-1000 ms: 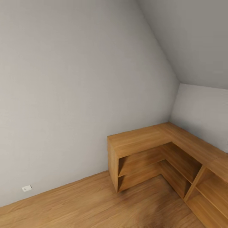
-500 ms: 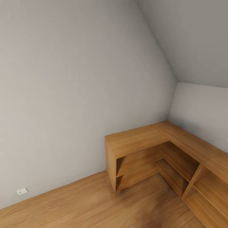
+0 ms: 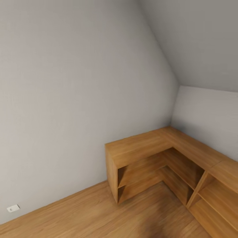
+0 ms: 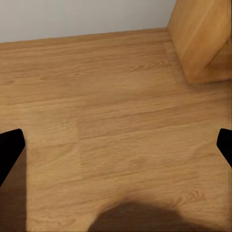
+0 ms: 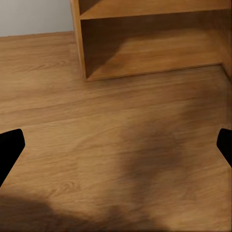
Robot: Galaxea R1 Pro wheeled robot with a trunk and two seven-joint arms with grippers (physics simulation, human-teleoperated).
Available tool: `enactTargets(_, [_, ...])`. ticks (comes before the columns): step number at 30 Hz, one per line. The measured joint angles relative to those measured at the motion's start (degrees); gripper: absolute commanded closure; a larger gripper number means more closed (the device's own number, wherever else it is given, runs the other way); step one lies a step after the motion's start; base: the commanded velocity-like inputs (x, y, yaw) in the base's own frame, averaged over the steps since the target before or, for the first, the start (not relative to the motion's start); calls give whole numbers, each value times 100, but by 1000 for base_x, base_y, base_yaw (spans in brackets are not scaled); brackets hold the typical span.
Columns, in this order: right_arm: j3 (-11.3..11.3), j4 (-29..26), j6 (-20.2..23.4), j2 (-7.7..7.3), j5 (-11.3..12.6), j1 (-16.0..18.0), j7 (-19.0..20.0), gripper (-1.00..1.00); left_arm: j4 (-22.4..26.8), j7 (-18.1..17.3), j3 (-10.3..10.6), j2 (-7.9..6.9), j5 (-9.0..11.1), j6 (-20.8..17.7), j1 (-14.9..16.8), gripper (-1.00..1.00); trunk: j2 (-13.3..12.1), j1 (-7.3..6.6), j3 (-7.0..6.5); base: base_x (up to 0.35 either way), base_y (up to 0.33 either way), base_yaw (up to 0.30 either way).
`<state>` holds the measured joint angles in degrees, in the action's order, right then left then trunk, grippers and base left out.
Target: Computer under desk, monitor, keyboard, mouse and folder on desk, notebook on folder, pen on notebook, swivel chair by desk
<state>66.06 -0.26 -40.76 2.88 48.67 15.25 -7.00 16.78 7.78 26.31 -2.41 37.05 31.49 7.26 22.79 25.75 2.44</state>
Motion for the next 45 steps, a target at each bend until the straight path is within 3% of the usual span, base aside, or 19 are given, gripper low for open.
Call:
enactTargets(18, [2,0,0,0,0,0,0,-100,-2,0,0,0,2,0,0,-100,0,0,0,1,2,-253])
enactTargets(28, [2,-2,2,3,0,0,0,-100,-112,1,-2,0,0,10,0,-100,0,0,0,0,199,-255])
enactTargets(45, [-7,0,0,0,0,0,0,-100,-119,7,10,28,-8,1,0,-100,0,0,0,0,17,-255])
